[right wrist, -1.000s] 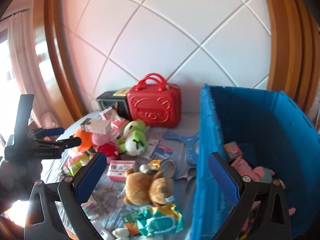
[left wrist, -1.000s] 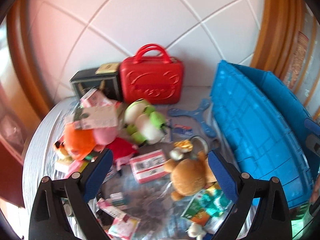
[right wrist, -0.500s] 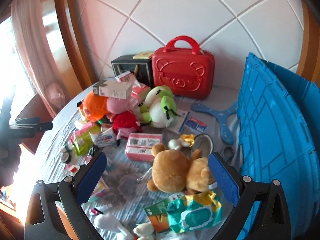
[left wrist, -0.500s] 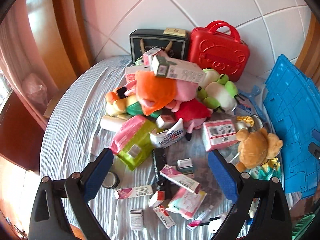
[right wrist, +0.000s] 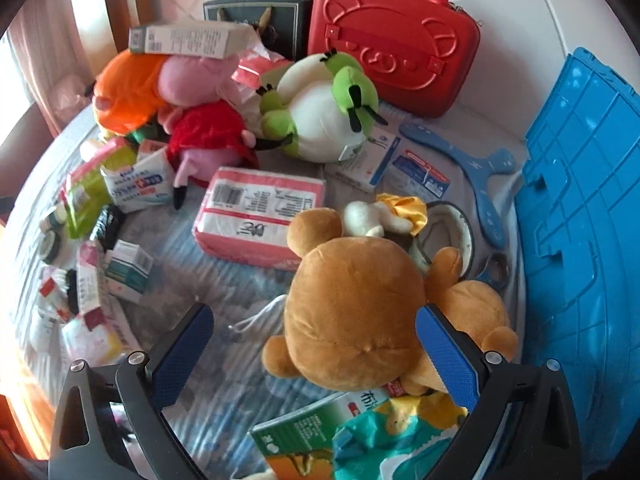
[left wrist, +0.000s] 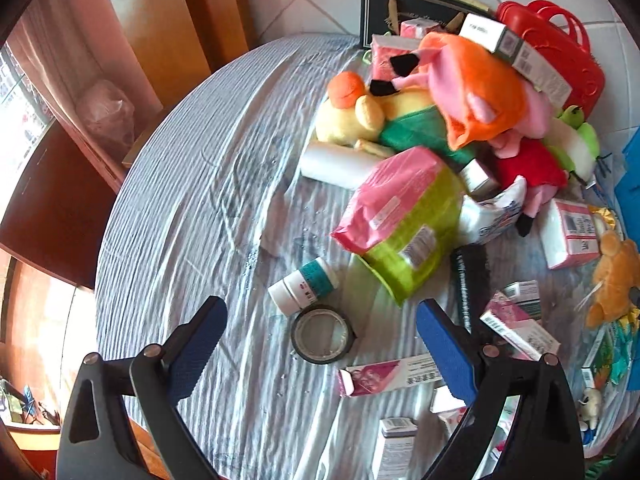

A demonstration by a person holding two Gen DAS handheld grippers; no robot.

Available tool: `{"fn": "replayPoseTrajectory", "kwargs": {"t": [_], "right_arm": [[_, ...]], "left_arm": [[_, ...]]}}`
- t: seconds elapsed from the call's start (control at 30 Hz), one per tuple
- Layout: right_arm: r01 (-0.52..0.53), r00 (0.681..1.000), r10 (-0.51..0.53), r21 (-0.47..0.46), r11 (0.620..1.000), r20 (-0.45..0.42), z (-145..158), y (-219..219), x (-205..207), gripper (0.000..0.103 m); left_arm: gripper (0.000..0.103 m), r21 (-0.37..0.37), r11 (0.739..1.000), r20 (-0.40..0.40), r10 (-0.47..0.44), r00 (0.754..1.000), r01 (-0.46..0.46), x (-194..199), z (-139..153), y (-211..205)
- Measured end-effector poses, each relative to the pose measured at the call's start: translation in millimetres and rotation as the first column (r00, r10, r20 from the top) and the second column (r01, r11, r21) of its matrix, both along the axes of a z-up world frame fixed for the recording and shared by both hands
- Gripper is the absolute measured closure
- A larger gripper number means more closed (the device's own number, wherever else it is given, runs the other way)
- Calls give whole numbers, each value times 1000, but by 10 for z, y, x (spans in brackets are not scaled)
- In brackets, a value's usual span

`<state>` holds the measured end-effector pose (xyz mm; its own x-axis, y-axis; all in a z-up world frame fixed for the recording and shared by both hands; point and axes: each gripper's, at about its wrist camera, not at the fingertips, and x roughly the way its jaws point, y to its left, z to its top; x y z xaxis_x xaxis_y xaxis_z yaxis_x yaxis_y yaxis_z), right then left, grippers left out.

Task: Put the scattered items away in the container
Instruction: 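Grasp the white pill bottle with the left tool while the right tool grasps the brown teddy bear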

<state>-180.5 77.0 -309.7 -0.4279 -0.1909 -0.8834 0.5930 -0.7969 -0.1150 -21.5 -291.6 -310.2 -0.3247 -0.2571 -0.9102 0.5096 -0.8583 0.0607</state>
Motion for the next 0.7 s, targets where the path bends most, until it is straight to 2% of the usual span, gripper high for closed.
{"fn": "replayPoseTrajectory", "kwargs": {"t": [0.13, 0.3, 0.47, 0.53, 0.6, 0.7], "right_arm": [[9, 1000, -8, 81, 997, -11, -243, -40, -96, 0], [10, 997, 4, 169, 986, -83, -367, -74, -144, 0], [55, 995, -38, 182, 982, -95, -436, -4, -259, 0], [43, 994, -23, 193, 980, -103, -460, -30, -267, 0], [40, 994, -18, 201, 979, -107, -481, -48, -289, 0], [45, 994, -23, 207, 977, -110, -508, -64, -327, 0]], "left_arm": [[6, 21, 999, 31, 42, 999, -43, -26, -355, -202], [6, 51, 993, 51, 106, 993, -109, -121, -690, -400], [7, 85, 984, 67, 154, 986, -159, -215, -875, -511], [18, 90, 983, 74, 156, 985, -162, -251, -905, -520], [37, 90, 982, 89, 157, 983, -165, -275, -930, -523], [37, 87, 982, 84, 161, 983, -169, -272, -925, -506]]}}
